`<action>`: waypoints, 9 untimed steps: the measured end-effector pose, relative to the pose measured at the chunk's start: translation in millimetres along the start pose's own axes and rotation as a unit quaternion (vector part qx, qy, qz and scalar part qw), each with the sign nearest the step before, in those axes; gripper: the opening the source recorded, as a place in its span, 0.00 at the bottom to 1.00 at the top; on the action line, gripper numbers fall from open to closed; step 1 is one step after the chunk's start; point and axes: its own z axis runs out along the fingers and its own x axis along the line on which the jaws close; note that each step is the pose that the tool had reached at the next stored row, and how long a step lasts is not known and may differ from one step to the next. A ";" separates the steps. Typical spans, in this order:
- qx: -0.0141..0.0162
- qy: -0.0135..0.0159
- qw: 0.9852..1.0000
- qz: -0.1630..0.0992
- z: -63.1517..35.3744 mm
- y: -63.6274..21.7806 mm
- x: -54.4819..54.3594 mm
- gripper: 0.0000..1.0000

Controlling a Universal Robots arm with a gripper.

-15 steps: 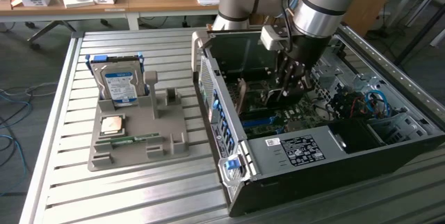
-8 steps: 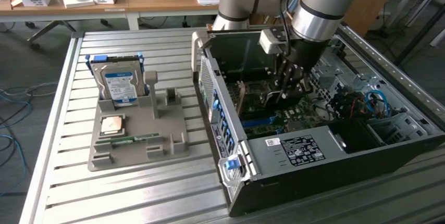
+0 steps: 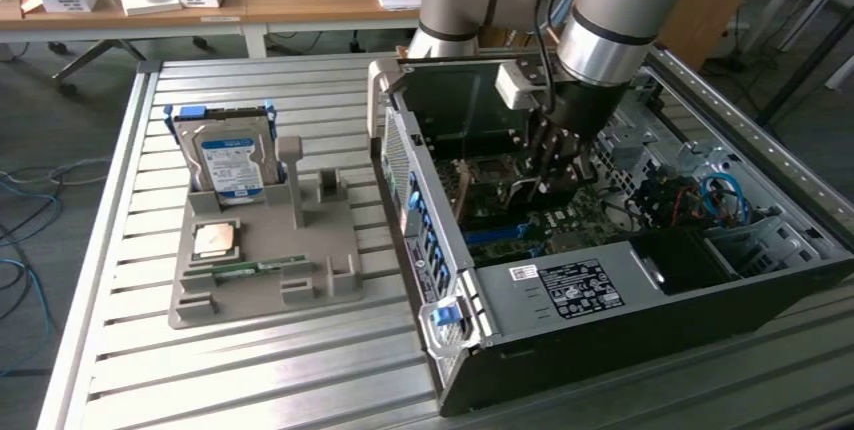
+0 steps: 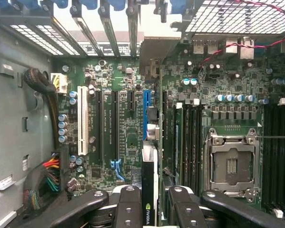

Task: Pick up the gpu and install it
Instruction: 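Insert the gpu into the slot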

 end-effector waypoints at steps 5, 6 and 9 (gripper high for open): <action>0.000 0.000 1.000 0.000 4.3 0.4 0.1 0.27; 0.000 0.000 1.000 0.000 4.7 0.4 0.2 0.27; 0.000 0.000 1.000 0.000 5.1 1.4 0.2 0.27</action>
